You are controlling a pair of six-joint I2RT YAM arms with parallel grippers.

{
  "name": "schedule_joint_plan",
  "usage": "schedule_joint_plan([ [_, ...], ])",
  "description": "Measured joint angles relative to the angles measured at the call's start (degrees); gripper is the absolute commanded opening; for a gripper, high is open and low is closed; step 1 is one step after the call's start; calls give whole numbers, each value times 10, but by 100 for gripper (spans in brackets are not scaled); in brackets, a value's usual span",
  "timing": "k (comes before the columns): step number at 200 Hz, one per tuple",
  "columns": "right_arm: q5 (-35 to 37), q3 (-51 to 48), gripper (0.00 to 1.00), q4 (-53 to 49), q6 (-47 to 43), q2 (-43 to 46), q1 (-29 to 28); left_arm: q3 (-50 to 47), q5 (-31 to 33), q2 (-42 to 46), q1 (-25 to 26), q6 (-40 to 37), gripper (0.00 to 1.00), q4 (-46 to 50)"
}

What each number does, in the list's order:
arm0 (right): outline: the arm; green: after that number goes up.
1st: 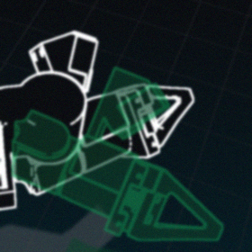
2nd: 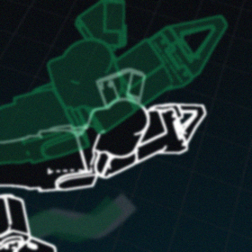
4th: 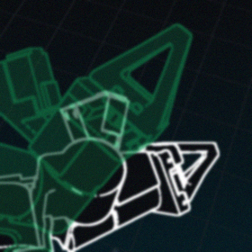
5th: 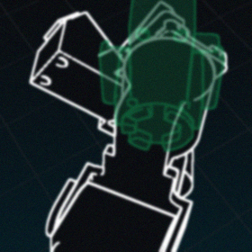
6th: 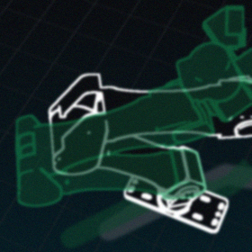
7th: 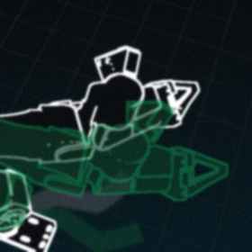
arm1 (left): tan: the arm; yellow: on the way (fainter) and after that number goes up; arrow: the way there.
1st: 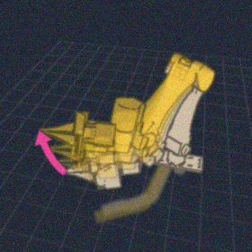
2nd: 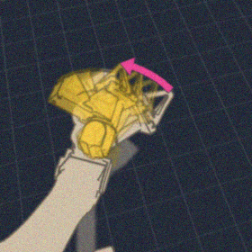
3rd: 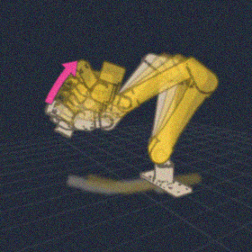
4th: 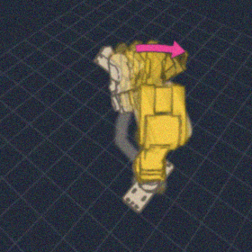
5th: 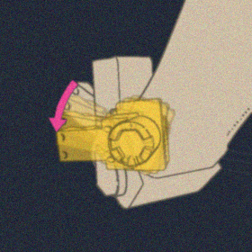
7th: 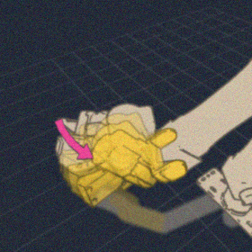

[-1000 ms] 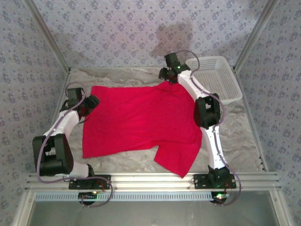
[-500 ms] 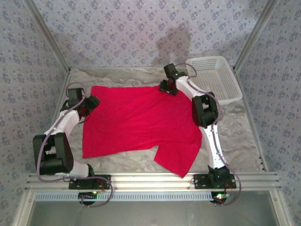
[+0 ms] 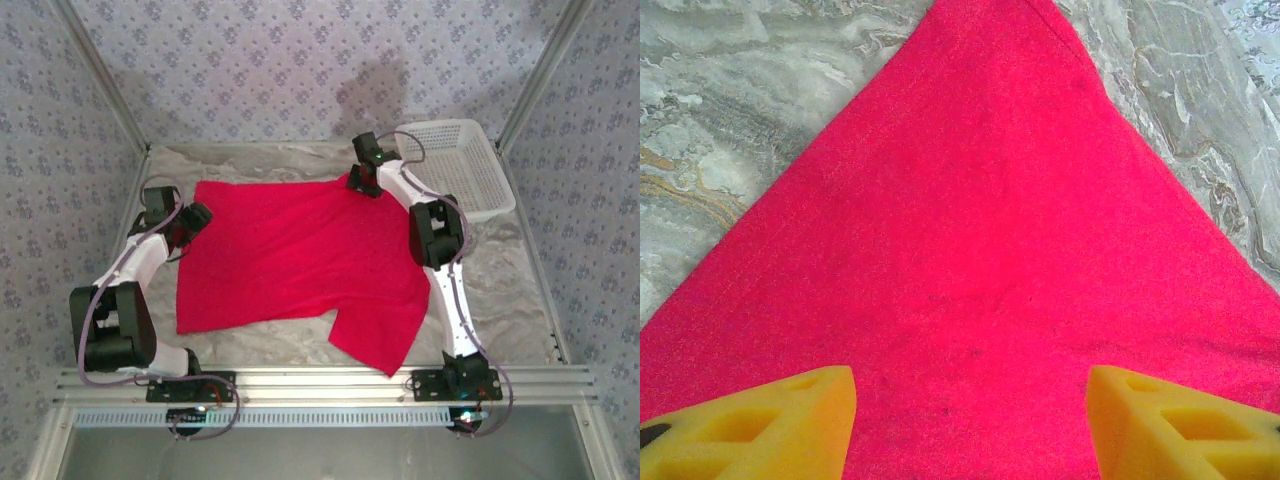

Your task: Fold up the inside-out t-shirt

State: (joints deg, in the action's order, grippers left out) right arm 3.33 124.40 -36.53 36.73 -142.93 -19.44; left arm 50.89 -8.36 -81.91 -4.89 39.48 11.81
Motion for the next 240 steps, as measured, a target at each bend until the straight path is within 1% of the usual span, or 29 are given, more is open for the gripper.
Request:
schedule_joint_plan([
  [10,5,13,29,-3,3,-8,0,0,0,0,0,0,62,0],
  [23,10,23,15,-6,6,-17,1,0,0,0,0,0,62,0],
  [31,11,25,11,-7,2,-19,1,0,0,0,0,0,62,0],
  [52,15,29,10,-12,5,-19,1,1,0,0,0,0,62,0],
  [65,19,31,13,-17,5,-19,0,1,0,0,0,0,62,0],
  [73,21,34,20,-23,4,-19,-1,1,0,0,0,0,62,0],
  [83,25,39,38,-32,0,-19,-2,1,0,0,0,0,62,0],
  [90,28,44,41,-40,0,-19,-2,1,0,0,0,0,62,0],
  [113,36,60,39,-55,-12,-19,-4,1,0,0,0,0,62,0],
  [126,36,63,34,-56,-19,-19,-5,1,0,0,0,0,62,0],
  [133,35,63,32,-57,-22,-19,-5,1,0,0,0,0,62,0],
  [216,33,63,33,-62,-27,-19,-3,1,0,0,0,0,62,0],
  [228,33,63,32,-61,-27,-19,-3,1,0,0,0,0,62,0],
  [240,33,63,27,-61,-27,-19,-2,1,0,0,0,0,61,0],
])
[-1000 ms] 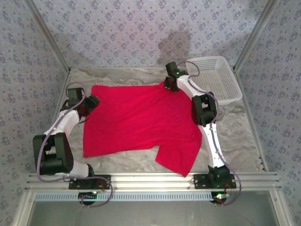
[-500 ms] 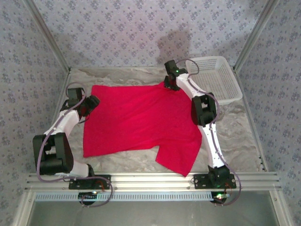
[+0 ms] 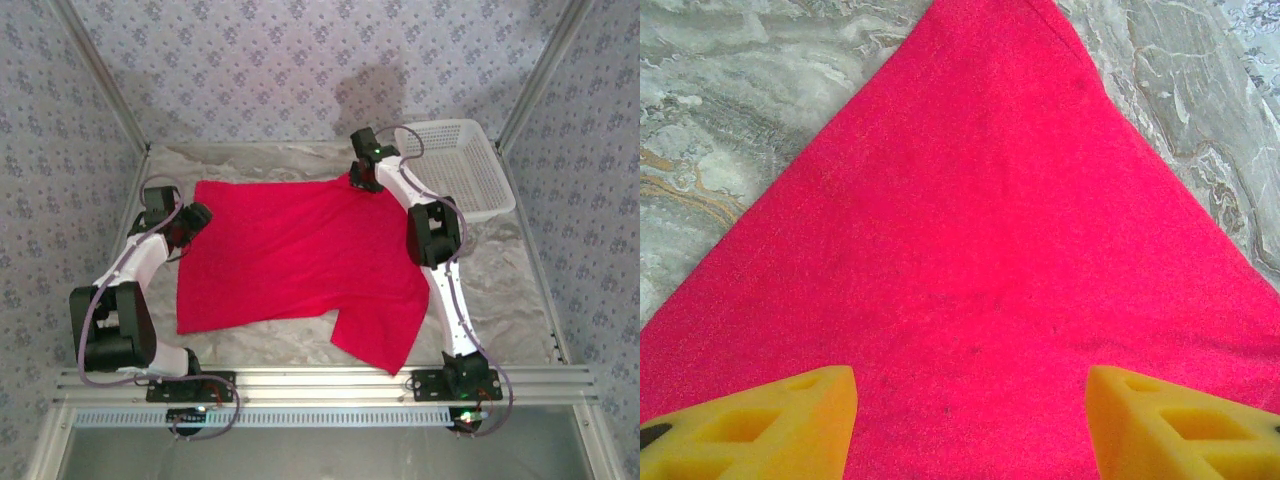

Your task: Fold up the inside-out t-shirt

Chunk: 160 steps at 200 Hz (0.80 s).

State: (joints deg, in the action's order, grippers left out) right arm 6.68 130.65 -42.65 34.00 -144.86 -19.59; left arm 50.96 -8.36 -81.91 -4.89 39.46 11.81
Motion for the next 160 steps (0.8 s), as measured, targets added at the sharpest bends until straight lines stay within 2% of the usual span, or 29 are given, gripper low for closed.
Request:
schedule_joint_plan([
  [10,0,0,20,0,2,0,2,0,0,0,0,0,61,0],
  [33,0,-1,19,0,1,-1,5,0,0,0,0,0,61,0],
  [46,0,-1,23,1,1,-2,7,0,0,0,0,0,60,0],
  [60,-1,-1,35,2,3,-3,9,0,0,0,0,0,60,0],
  [89,-2,-5,36,5,3,-5,9,0,0,0,0,0,60,0],
  [99,-3,-8,34,7,3,-5,9,0,0,0,0,0,60,0],
  [128,-5,-13,17,10,8,-7,9,0,0,0,0,0,60,0],
  [160,-4,-13,9,10,12,-7,9,0,0,0,0,0,59,0],
])
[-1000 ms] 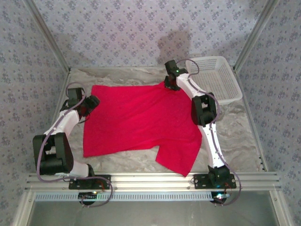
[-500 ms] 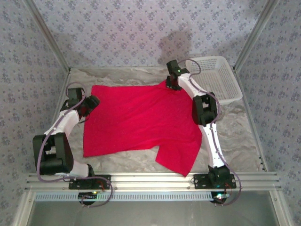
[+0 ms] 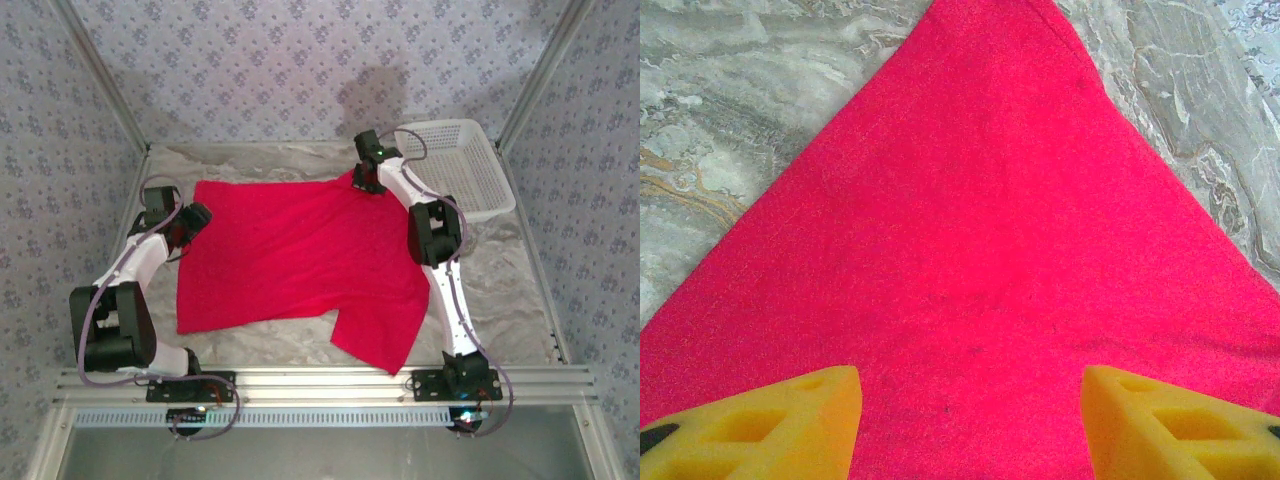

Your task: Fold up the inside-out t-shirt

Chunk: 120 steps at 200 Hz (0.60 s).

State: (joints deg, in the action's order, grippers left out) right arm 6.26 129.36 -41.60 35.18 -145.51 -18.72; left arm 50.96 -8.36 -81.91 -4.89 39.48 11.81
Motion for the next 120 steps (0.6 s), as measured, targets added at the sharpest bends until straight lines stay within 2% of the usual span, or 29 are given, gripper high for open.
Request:
schedule_joint_plan([
  [20,0,2,0,-3,1,0,0,0,0,0,0,0,59,0],
  [120,20,23,0,-27,-17,4,-5,0,0,0,0,0,58,0],
])
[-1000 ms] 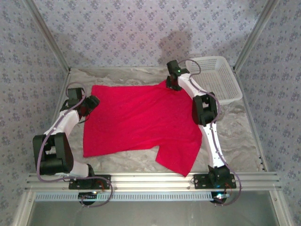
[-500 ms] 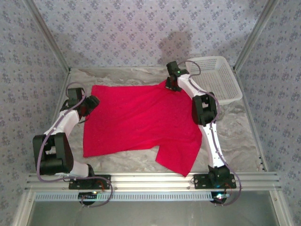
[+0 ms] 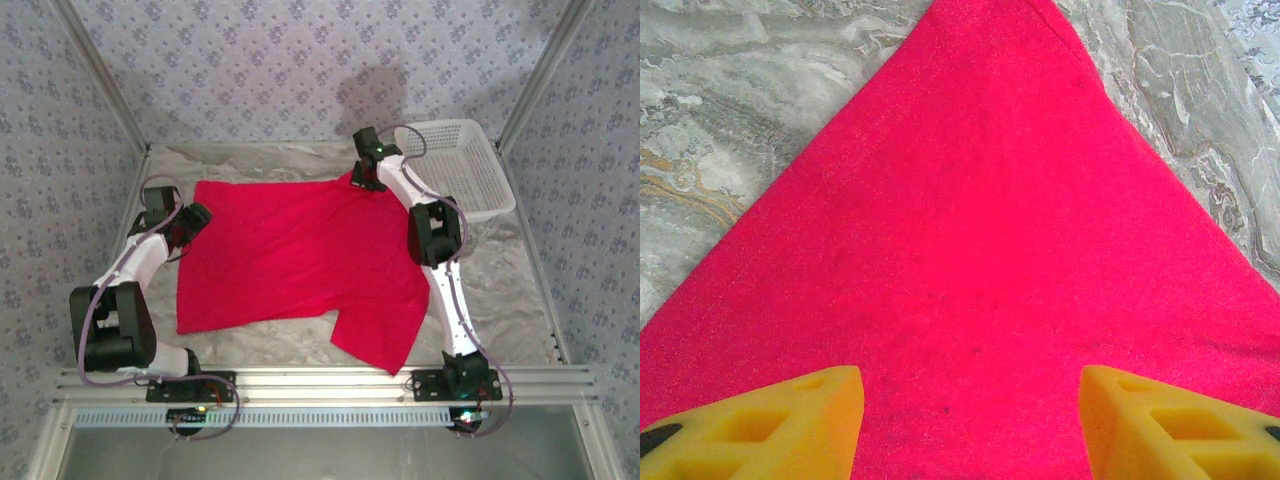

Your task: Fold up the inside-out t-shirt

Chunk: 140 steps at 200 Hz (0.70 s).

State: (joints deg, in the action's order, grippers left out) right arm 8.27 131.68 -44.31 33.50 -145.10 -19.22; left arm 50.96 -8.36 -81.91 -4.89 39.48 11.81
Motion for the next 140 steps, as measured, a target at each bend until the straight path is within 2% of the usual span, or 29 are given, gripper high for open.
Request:
schedule_joint_plan([
  [73,-3,15,0,23,-6,25,-11,0,-2,0,0,0,58,0],
  [100,-6,18,0,73,-5,36,-12,0,-2,0,0,0,57,0],
  [123,-17,19,0,162,-10,32,-7,0,-2,0,0,0,57,0],
  [125,-20,21,2,171,-10,29,-6,0,-2,-1,0,0,57,0],
  [129,-22,28,13,187,-11,24,-5,0,-2,-1,0,0,57,0],
  [140,-37,83,51,225,-8,-14,2,0,-4,-4,0,0,57,-1],
])
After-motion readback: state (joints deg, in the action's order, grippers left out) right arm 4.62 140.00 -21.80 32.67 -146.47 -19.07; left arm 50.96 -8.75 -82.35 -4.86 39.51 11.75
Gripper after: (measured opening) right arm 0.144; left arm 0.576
